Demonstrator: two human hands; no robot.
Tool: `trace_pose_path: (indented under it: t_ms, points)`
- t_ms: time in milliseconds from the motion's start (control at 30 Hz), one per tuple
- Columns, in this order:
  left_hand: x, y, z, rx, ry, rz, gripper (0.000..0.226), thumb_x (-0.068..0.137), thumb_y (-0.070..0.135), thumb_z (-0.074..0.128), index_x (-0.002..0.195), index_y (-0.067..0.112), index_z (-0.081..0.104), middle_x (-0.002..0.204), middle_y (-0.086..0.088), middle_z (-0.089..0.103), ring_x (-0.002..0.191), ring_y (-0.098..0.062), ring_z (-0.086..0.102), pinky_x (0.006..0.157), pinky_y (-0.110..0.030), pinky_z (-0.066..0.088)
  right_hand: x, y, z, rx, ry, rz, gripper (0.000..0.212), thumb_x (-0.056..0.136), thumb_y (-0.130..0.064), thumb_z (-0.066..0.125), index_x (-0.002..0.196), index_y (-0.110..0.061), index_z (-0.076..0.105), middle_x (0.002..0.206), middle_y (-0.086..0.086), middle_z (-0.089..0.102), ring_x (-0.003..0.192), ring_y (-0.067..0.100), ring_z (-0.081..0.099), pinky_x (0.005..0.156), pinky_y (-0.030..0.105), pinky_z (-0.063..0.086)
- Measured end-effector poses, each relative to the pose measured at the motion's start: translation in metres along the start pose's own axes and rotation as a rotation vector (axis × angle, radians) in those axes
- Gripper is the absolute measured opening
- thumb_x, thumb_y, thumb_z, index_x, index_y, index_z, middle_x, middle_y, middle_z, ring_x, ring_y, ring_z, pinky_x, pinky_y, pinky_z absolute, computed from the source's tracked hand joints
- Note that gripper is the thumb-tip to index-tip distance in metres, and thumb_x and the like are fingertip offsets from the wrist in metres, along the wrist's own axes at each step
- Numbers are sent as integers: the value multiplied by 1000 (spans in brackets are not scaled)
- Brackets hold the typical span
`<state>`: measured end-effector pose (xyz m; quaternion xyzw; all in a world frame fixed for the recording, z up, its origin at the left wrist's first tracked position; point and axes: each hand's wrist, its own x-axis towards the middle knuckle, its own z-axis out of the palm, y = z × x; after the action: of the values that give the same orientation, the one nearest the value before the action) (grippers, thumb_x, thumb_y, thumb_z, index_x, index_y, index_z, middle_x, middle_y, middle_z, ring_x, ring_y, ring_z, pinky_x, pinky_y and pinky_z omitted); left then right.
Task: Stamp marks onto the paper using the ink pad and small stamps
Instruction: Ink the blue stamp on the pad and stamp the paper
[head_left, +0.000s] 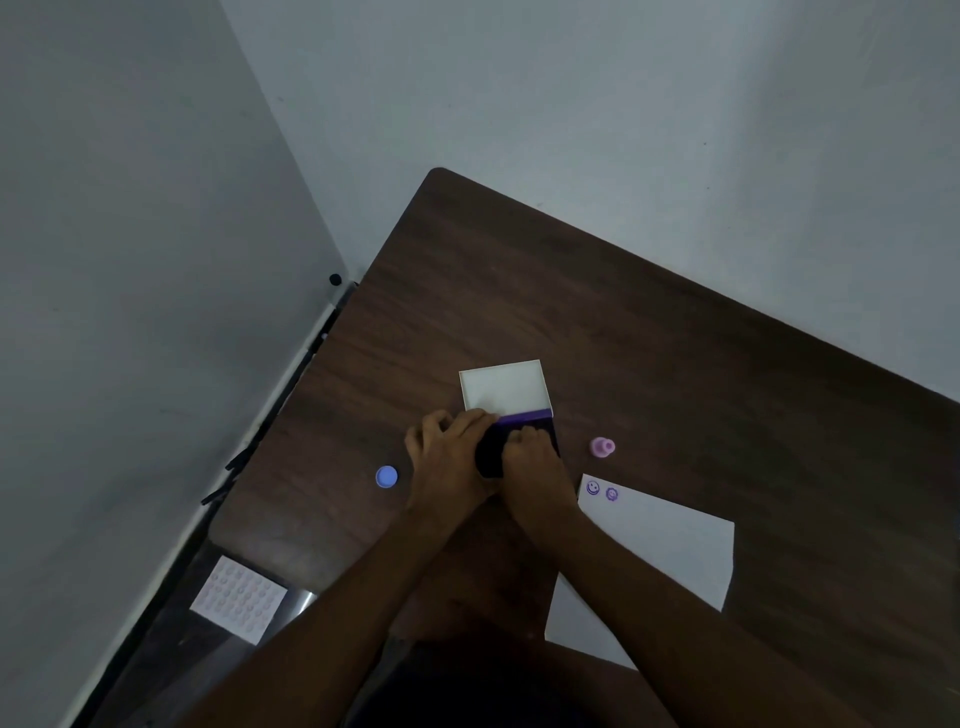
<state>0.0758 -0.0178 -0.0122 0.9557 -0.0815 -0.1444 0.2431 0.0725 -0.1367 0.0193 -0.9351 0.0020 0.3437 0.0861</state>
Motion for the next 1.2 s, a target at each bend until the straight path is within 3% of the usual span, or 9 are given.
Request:
trace_pose_path:
  t_ms: [367,1067,1133,1200]
  points:
    - [0,0,-1,-32,-35,-10,75,66,54,73,133,34,45,140,9,47,128,-22,33,106,-42,23,3,2,3,-11,-18,-5,49,89,-17,59,134,-7,41,142,15,41,131,30,38,111,40,32]
    - [0,3,0,15,2,4,71,66,52,73,129,32,48,136,9,50,124,-22,38,101,-41,27,9,10,22,2,60,-28,48,89,-20,59,133,-9,43,140,14,44,129,29,41,111,40,33]
    - [0,4,-2,40,-24,6,74,66,53,71,132,32,45,139,9,47,126,-22,36,102,-41,27,14,7,16,25,-17,26,53,88,-21,60,136,-10,40,142,13,41,131,28,39,111,39,31]
    - [-2,5,-4,47,-35,24,78,65,54,71,134,32,42,141,8,44,129,-22,34,103,-41,25,13,8,0,188,-230,193,63,85,-22,64,140,-12,34,146,12,35,133,29,35,112,41,28]
